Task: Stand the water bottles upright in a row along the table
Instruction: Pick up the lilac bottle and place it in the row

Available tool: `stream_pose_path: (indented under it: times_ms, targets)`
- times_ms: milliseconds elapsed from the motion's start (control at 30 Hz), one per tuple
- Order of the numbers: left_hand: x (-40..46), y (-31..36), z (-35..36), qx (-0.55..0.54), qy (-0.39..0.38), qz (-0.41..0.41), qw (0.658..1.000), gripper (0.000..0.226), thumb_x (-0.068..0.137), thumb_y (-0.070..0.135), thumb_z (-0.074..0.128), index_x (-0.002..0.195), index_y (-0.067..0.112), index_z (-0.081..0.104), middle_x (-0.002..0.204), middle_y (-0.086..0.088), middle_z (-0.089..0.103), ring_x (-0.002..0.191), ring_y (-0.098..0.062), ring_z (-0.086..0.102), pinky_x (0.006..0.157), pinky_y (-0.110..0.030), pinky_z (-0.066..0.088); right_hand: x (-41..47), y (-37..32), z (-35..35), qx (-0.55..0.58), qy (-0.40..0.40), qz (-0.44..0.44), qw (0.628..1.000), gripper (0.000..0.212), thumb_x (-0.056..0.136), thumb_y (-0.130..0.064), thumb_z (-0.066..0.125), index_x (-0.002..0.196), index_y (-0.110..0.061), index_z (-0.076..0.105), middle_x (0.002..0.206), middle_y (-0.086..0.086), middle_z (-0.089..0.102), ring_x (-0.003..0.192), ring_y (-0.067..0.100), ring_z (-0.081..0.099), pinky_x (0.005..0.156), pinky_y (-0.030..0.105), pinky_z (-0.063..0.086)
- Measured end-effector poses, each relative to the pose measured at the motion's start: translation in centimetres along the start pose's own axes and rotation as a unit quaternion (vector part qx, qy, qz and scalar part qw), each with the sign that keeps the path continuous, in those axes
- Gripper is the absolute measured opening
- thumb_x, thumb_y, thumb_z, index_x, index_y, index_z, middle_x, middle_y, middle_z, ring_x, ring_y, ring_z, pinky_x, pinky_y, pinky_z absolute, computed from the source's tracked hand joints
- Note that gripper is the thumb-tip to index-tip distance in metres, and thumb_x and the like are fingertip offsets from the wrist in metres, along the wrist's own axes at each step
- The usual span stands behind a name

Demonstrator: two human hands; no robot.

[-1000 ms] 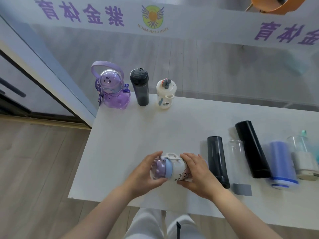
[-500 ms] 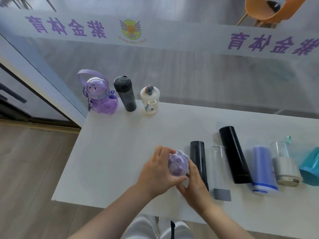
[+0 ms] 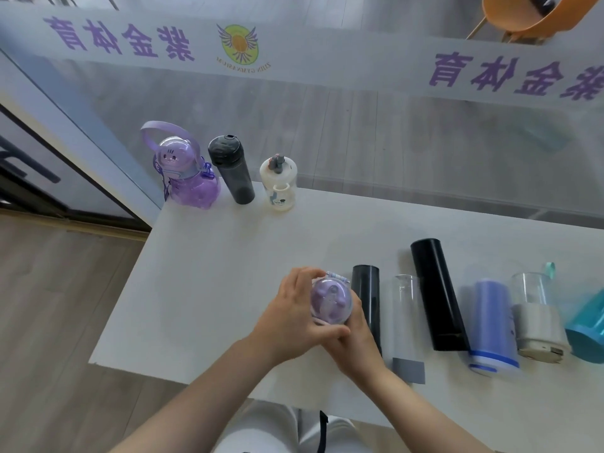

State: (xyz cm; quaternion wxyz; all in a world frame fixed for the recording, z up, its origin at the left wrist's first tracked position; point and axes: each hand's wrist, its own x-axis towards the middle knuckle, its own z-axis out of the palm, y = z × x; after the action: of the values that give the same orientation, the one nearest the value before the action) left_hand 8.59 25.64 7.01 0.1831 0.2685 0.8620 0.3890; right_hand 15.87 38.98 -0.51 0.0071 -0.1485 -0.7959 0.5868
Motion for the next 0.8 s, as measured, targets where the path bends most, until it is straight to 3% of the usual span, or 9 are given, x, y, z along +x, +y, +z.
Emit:
stream_pose_path:
  times_ms: [100,167,333,500,567,633,700,800]
  targets:
    - [0.1,-1.6,-1.0,-0.011,-0.035,0.055,0.998,0.086,0.07,0.056,0.072,0.14,0.041,0.024,0.139,0.022,0.033,0.126,-0.007,0.036,0.103,-0.033,0.041,0.6,-0.3,-0.4,0.008,-0.006,-0.003,1.0,0.08,0.076,-0.049,0.075,0.143,-0.029,0.037,0.139,-0.012,0.048,0.129,0.011,0.049,0.104,0.034,0.044]
    - [0.6,-2.4,-1.4,-0.012,-0.019,0.063,0.998,0.083,0.077,0.05,0.071,0.144,0.041,0.022,0.143,0.022,0.034,0.128,-0.007,0.036,0.103,-0.036,0.041,1.6,-0.7,-0.8,0.009,-0.027,-0.006,1.0,0.073,0.079,-0.039,0.075,0.14,-0.031,0.036,0.131,-0.026,0.049,0.125,0.004,0.05,0.099,0.02,0.043]
    - [3.1,-4.3,-2.8,0.012,-0.003,0.053,0.999,0.087,0.08,0.055,0.064,0.148,0.039,0.014,0.148,0.015,0.033,0.132,-0.007,0.035,0.107,-0.029,0.038,5.6,-1.5,-1.5,-0.03,-0.064,-0.011,0.997,0.075,0.082,-0.032,0.076,0.138,-0.043,0.027,0.13,-0.036,0.041,0.12,-0.012,0.045,0.091,0.004,0.037]
    - [5.6,-9.3,-4.3,0.105,-0.048,-0.025,0.993,0.087,0.085,0.042,0.066,0.151,0.03,0.013,0.157,0.005,0.02,0.142,-0.012,0.019,0.114,-0.023,0.018,10.5,-2.4,-1.8,-0.049,-0.051,-0.015,0.997,0.073,0.083,-0.034,0.073,0.14,-0.039,0.027,0.139,-0.023,0.041,0.127,-0.007,0.042,0.103,0.015,0.037]
    - [6.3,-11.6,-4.6,0.133,-0.088,-0.055,0.986,0.083,0.087,0.04,0.064,0.152,0.024,0.014,0.16,0.001,0.014,0.145,-0.015,0.013,0.116,-0.023,0.012,12.5,-3.0,-2.0,-0.059,-0.053,-0.017,0.997,0.072,0.085,-0.033,0.071,0.137,-0.046,0.024,0.139,-0.026,0.037,0.127,-0.012,0.039,0.101,0.009,0.034]
    - [6.8,-13.8,-4.5,0.168,-0.123,-0.082,0.975,0.079,0.089,0.04,0.059,0.152,0.02,0.015,0.16,-0.003,0.012,0.146,-0.02,0.01,0.118,-0.03,0.012,14.3,-3.4,-2.1,-0.075,-0.053,-0.025,0.995,0.074,0.086,-0.029,0.071,0.133,-0.053,0.02,0.139,-0.026,0.036,0.126,-0.015,0.037,0.1,0.004,0.03]
    - [7.1,-15.6,-4.0,0.206,-0.132,-0.085,0.966,0.073,0.091,0.044,0.051,0.151,0.017,0.02,0.16,-0.006,0.014,0.147,-0.024,0.012,0.119,-0.035,0.013,16.0,-3.5,-2.2,-0.081,-0.05,-0.024,0.995,0.078,0.085,-0.027,0.072,0.135,-0.053,0.018,0.142,-0.018,0.038,0.128,-0.006,0.041,0.103,0.011,0.033]
    - [6.9,-17.5,-2.8,0.245,-0.12,-0.08,0.959,0.075,0.079,0.053,0.032,0.144,0.015,0.036,0.156,-0.01,0.028,0.144,-0.031,0.023,0.117,-0.044,0.022,18.2,-3.4,-2.3,-0.077,-0.044,-0.015,0.996,0.077,0.084,-0.026,0.073,0.143,-0.037,0.023,0.136,-0.019,0.043,0.125,0.005,0.048,0.103,0.025,0.041]
